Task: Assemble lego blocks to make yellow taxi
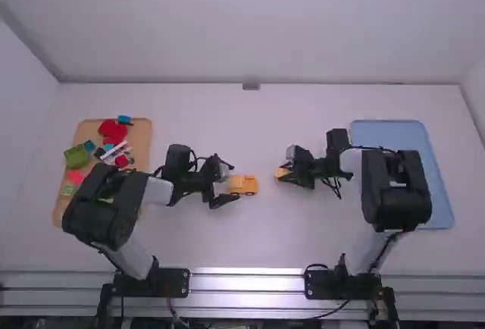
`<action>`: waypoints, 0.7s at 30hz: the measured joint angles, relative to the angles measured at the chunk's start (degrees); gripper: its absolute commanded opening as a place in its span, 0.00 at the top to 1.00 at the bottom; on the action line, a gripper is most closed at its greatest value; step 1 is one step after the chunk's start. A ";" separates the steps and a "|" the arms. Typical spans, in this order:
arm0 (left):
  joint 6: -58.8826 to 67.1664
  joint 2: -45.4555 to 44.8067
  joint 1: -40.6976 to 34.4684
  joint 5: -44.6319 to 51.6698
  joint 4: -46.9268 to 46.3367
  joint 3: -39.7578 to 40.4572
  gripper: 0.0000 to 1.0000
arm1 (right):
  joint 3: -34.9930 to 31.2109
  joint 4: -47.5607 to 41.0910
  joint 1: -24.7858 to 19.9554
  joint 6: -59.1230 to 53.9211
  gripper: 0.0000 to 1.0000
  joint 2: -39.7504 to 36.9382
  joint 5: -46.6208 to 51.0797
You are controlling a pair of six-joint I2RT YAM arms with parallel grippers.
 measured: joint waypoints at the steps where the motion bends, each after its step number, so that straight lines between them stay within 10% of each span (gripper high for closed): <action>1: 0.07 1.53 -0.15 -0.02 0.11 0.72 0.01 | 0.02 -0.85 0.76 0.00 0.90 -2.05 0.72; 21: 6.19 9.35 -5.95 -7.76 -4.07 6.71 0.06 | 0.09 6.14 16.31 8.17 0.94 -1.42 5.84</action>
